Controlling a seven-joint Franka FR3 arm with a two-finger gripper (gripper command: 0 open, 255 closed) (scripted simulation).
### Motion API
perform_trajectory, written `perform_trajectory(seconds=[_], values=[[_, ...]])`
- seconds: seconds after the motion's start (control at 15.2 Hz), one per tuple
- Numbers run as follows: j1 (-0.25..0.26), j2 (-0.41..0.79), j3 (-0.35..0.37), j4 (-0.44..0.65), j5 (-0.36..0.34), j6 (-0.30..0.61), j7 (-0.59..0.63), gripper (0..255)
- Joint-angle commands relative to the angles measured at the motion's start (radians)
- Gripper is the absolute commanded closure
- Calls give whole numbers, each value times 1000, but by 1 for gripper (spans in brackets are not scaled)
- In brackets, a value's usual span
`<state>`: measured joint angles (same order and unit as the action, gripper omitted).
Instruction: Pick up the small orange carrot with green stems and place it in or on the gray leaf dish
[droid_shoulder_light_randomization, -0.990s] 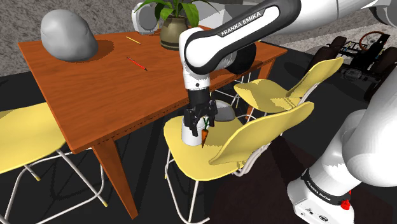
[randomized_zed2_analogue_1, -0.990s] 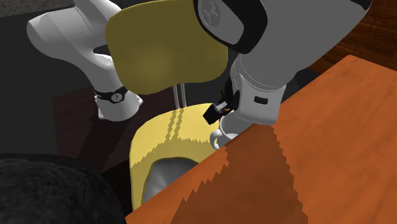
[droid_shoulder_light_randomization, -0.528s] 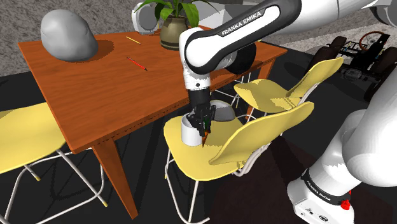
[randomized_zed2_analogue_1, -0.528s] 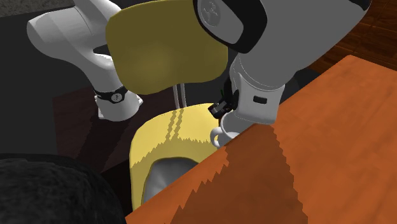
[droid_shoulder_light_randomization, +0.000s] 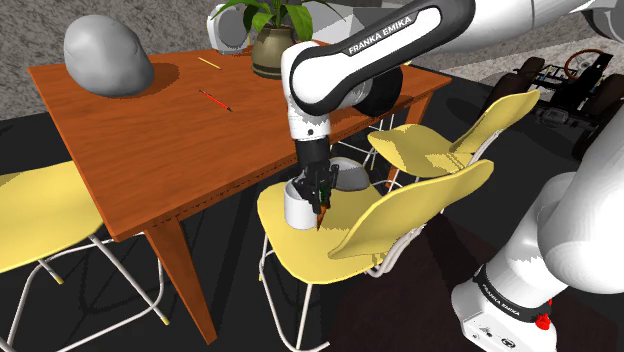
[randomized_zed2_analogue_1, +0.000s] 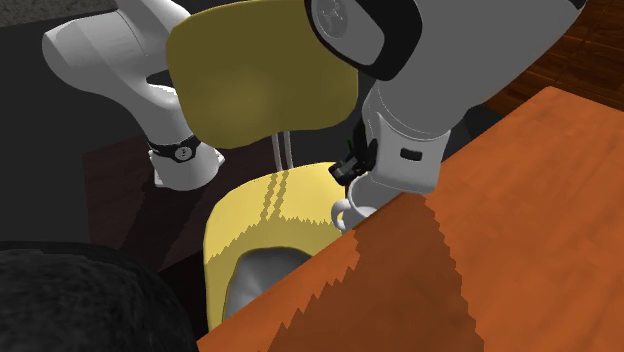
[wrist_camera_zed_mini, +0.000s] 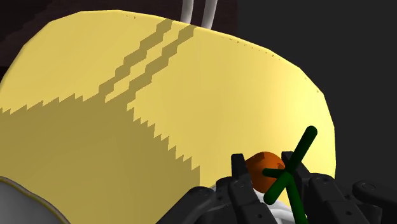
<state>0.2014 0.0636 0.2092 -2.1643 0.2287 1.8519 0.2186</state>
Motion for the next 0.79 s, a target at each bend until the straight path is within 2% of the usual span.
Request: perform_trajectory(seconds=[0.0, 0.73], values=[[-1, -9, -1, 7, 0, -14, 2, 255], [-6, -73, -5, 87, 3, -155, 21, 255]])
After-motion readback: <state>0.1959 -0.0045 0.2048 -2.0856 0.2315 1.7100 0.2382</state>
